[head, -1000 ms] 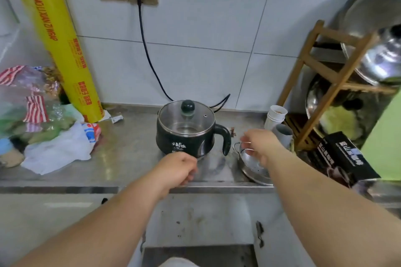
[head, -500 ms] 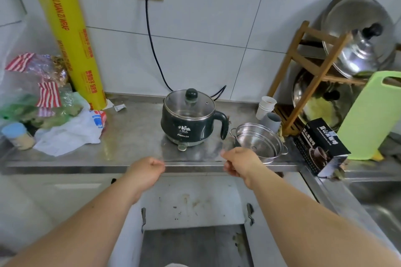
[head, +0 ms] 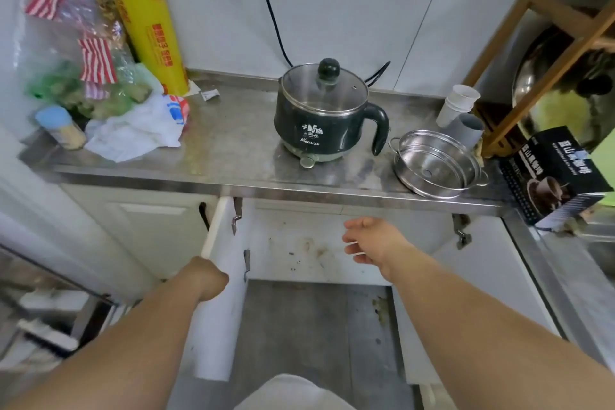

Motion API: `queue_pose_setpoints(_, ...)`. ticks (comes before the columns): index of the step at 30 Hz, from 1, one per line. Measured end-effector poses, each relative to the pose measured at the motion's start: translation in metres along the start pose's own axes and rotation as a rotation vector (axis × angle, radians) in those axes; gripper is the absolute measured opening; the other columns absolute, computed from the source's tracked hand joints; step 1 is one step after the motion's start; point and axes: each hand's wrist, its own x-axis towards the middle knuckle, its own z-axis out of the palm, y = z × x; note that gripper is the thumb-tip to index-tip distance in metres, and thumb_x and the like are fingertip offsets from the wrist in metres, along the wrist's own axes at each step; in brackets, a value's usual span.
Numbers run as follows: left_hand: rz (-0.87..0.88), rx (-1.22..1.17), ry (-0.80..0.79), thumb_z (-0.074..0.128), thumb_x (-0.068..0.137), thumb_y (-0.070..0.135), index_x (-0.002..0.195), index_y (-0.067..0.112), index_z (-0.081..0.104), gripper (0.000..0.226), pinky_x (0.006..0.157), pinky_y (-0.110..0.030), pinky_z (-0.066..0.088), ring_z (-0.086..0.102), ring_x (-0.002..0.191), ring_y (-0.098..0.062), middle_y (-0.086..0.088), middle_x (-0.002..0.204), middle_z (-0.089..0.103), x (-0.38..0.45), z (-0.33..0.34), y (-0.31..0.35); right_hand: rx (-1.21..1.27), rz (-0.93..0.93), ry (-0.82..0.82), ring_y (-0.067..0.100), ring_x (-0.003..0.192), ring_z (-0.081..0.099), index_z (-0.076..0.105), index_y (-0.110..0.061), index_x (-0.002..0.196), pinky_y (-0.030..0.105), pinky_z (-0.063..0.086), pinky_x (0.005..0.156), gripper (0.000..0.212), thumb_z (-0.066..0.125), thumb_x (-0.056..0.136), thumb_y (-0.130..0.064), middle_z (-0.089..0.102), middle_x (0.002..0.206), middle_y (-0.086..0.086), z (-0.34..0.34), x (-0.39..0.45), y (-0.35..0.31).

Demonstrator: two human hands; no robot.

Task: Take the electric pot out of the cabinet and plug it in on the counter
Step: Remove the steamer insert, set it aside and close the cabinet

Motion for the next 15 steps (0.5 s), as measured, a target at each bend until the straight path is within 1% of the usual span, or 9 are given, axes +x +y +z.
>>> queue_pose_setpoints(2, 0.001, 0.03, 0.003, 0.043, 0.09, 0.017, 0.134, -0.008, 0.035, 0.052, 0.097, -0.029, 0.041, 0.048, 0.122, -0.032, -0.022, 0.138, 0.044, 0.0, 0.009, 0.01, -0.007, 0.029, 0.023, 0.017, 0.073, 0.059, 0.06, -0.015, 0.105, 0.032, 0.049, 0.071, 0.02, 0.051, 0.088, -0.008, 0.063, 0.081, 0.001, -0.012, -0.004, 0.011)
queue_pose_setpoints(4, 0.026, 0.02, -0.012, 0.04, 0.09, 0.015, 0.128, -0.006, 0.044, 0.044, 0.09, -0.029, 0.045, 0.052, 0.116, -0.033, -0.022, 0.133, 0.049, -0.001, 0.012, 0.021, 0.003, 0.054, 0.059, 0.018, 0.073, 0.059, 0.06, -0.013, 0.109, 0.031, 0.05, 0.073, 0.023, 0.048, 0.089, -0.008, 0.063, 0.083, 0.002, -0.025, -0.008, 0.02)
queue_pose_setpoints(6, 0.037, -0.031, -0.05, 0.04, 0.088, 0.012, 0.121, -0.006, 0.05, 0.038, 0.082, -0.031, 0.048, 0.056, 0.109, -0.036, -0.024, 0.124, 0.054, -0.002, 0.018, 0.029, 0.01, 0.09, 0.064, 0.015, 0.067, 0.055, 0.059, -0.01, 0.115, 0.026, 0.046, 0.064, 0.029, 0.043, 0.091, -0.007, 0.06, 0.079, 0.001, -0.037, -0.011, 0.027)
queue_pose_setpoints(8, 0.024, -0.162, -0.092, 0.043, 0.088, 0.008, 0.115, -0.007, 0.052, 0.033, 0.082, -0.039, 0.053, 0.059, 0.103, -0.041, -0.025, 0.112, 0.058, -0.004, 0.027, 0.041, -0.04, 0.117, 0.035, 0.013, 0.062, 0.049, 0.052, -0.004, 0.123, 0.022, 0.036, 0.057, 0.034, 0.036, 0.093, -0.002, 0.055, 0.076, 0.001, -0.051, -0.016, 0.035)
queue_pose_setpoints(9, 0.013, -0.259, -0.118, 0.044, 0.087, 0.007, 0.112, -0.008, 0.053, 0.031, 0.081, -0.044, 0.054, 0.06, 0.099, -0.043, -0.024, 0.107, 0.058, -0.005, 0.033, 0.046, -0.077, 0.118, 0.039, 0.013, 0.062, 0.048, 0.052, -0.001, 0.122, 0.022, 0.035, 0.057, 0.034, 0.035, 0.093, -0.001, 0.055, 0.079, 0.003, -0.057, -0.017, 0.039)
queue_pose_setpoints(11, 0.001, -0.45, -0.145, 0.048, 0.083, 0.005, 0.105, -0.007, 0.052, 0.025, 0.076, -0.047, 0.055, 0.061, 0.089, -0.042, -0.025, 0.101, 0.056, -0.009, 0.042, 0.059, -0.117, 0.114, 0.104, 0.017, 0.069, 0.054, 0.056, 0.0, 0.119, 0.029, 0.045, 0.064, 0.031, 0.042, 0.091, -0.003, 0.057, 0.089, 0.008, -0.069, -0.018, 0.047)
queue_pose_setpoints(12, 0.007, -0.505, -0.143, 0.05, 0.081, 0.005, 0.1, -0.007, 0.052, 0.022, 0.073, -0.046, 0.054, 0.06, 0.084, -0.041, -0.025, 0.097, 0.056, -0.011, 0.046, 0.065, -0.157, 0.112, 0.124, 0.021, 0.075, 0.055, 0.057, 0.003, 0.118, 0.035, 0.051, 0.074, 0.032, 0.044, 0.09, -0.004, 0.057, 0.091, 0.011, -0.075, -0.018, 0.052)
queue_pose_setpoints(14, 0.029, -0.568, -0.144, 0.053, 0.079, 0.01, 0.092, -0.004, 0.053, 0.019, 0.071, -0.043, 0.057, 0.062, 0.079, -0.038, -0.024, 0.089, 0.057, -0.016, 0.055, 0.081, -0.237, 0.121, 0.161, 0.026, 0.085, 0.054, 0.057, 0.004, 0.119, 0.043, 0.049, 0.093, 0.034, 0.046, 0.089, -0.006, 0.056, 0.092, 0.013, -0.09, -0.02, 0.062)
queue_pose_setpoints(15, 0.039, -0.608, -0.157, 0.054, 0.079, 0.011, 0.092, -0.003, 0.053, 0.019, 0.07, -0.04, 0.057, 0.064, 0.079, -0.035, -0.023, 0.088, 0.059, -0.02, 0.058, 0.09, -0.238, 0.124, 0.198, 0.027, 0.088, 0.055, 0.059, 0.001, 0.118, 0.042, 0.048, 0.094, 0.033, 0.048, 0.088, -0.008, 0.059, 0.094, 0.014, -0.097, -0.021, 0.067)
